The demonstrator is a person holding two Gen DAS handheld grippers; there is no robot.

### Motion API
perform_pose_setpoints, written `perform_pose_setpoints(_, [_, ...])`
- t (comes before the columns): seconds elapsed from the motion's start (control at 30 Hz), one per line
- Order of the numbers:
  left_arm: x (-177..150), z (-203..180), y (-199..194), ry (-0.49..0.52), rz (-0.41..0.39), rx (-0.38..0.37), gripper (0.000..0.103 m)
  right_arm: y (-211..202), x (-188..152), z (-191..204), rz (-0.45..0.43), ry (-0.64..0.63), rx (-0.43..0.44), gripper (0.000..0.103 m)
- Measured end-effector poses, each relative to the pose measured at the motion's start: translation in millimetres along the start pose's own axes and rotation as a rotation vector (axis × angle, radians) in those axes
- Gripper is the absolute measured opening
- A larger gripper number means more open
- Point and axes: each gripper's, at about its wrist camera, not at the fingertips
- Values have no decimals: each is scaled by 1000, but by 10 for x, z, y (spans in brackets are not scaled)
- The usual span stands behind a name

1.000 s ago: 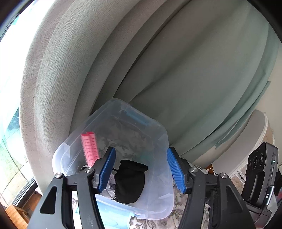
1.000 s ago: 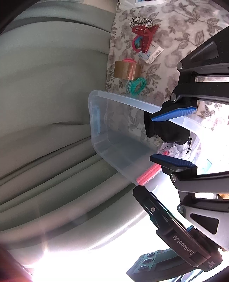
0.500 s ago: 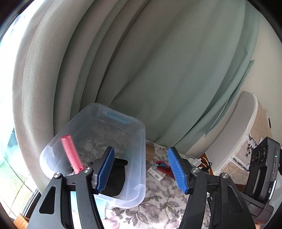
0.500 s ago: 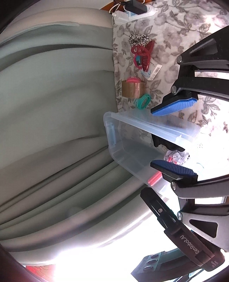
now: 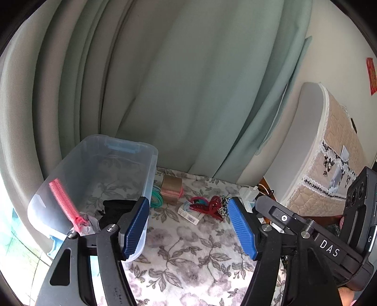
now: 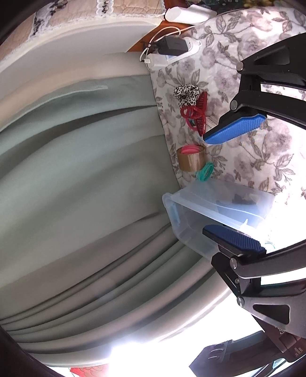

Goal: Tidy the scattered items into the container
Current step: 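Move both tools back toward the red claw clip and leopard scrunchie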

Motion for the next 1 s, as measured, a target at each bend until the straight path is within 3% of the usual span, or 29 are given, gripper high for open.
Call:
perform_pose_setpoints(0.27, [-43, -291, 176, 70, 49, 21, 71, -170, 60, -449, -59, 81, -39, 94])
perform_pose_setpoints(0.47, [-108, -503, 367, 146, 80, 91, 71, -151, 45, -692, -69, 112, -72, 103])
perform_pose_setpoints(0.7, [-173, -509, 589, 156, 97, 135, 71, -44, -1, -991, -84, 146, -114, 103])
perform_pose_setpoints(0.83, [-215, -457, 674, 121, 65, 131, 71, 23, -77, -1226, -94, 212, -133, 103])
perform_pose_setpoints(1.0, [-278, -453, 880, 136, 77, 136, 71, 224, -174, -1443, -39, 248, -143, 103])
Point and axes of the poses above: each gripper's, at about its wrist camera, not at the fingertips, and y roughly the way its jaws point, z to its left, x to its top, and after that the axes turned 3 degrees about y, right-handed
